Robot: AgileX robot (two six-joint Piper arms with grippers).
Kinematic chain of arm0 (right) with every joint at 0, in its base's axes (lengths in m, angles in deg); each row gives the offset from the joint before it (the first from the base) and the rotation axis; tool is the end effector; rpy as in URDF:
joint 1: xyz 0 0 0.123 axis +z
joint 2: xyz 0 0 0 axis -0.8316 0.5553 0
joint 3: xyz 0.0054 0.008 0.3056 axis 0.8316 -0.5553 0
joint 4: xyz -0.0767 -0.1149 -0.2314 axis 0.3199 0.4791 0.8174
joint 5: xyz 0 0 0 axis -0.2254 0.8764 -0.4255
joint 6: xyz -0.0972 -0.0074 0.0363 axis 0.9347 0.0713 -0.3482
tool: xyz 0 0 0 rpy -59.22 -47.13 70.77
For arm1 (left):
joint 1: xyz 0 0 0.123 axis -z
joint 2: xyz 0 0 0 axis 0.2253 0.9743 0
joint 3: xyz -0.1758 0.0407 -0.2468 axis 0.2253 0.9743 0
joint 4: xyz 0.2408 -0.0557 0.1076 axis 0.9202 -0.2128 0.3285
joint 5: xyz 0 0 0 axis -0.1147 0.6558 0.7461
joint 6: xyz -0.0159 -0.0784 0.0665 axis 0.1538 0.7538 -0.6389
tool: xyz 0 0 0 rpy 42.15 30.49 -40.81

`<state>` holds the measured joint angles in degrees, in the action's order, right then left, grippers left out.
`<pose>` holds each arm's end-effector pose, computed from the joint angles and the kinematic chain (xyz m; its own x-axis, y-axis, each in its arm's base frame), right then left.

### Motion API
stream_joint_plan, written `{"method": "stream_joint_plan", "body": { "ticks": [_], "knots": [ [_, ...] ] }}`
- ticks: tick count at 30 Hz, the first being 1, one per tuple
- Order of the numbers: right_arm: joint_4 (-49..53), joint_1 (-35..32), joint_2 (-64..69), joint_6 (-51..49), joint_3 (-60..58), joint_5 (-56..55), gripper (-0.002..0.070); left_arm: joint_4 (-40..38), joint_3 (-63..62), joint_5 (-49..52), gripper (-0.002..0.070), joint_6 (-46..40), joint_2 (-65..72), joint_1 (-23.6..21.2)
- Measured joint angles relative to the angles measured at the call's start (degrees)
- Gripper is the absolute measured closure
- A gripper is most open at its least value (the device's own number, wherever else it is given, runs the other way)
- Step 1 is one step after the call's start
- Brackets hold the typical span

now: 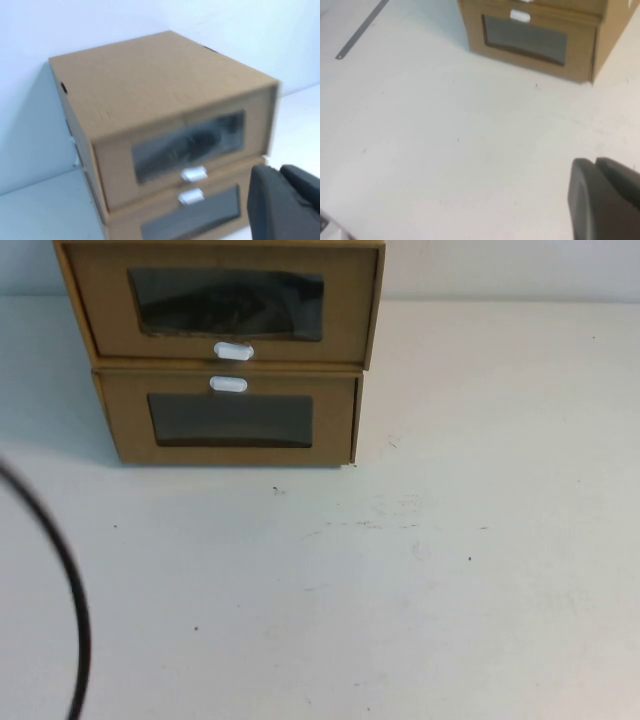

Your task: Close the shoe box

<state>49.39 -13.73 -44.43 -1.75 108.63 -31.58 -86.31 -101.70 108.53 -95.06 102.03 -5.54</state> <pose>0.0851 0.0743 0.4432 -0.4758 -0.1470 -0.8672 -0.5709 0.8017 0.1773 0.1371 -0.0490 0.4427 -0.0706 0.1724 -0.9825 0.4323 0.8929 0.1256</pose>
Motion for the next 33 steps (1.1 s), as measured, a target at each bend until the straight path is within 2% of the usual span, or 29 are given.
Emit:
{"method": "stream_joint_plan", "body": {
  "ticks": [4,7,12,21,25,33],
  "knots": [
    [-0.9,0.0,-11.0,-2.3,-9.4,0.4,0.0687,-6.5,17.1,-6.1,0.0677,-5.4,-14.9,0.0],
    [-1.8,0.0,-17.4,-3.0,-16.3,-1.1,0.0687,-9.1,26.8,-10.1,0.0677,-6.3,-26.2,0.0],
    [-2.5,0.0,-24.7,-3.2,-25.0,-10.4,0.0687,-10.8,38.8,-13.6,0.0677,-6.7,-37.6,0.0],
    [-2.5,0.0,-25.3,-3.2,-43.4,-41.7,0.0687,-12.0,54.2,-22.8,0.0677,-6.7,-40.5,0.0],
    [-2.5,0.0,-24.0,-3.2,-50.5,-53.6,0.0687,-13.0,56.2,-26.9,0.0677,-6.7,-40.6,0.0],
    [-2.5,0.0,-23.0,-3.2,-56.3,-58.8,0.0687,-13.4,56.3,-26.8,0.0677,-6.7,-40.7,0.0]
  ]
}}
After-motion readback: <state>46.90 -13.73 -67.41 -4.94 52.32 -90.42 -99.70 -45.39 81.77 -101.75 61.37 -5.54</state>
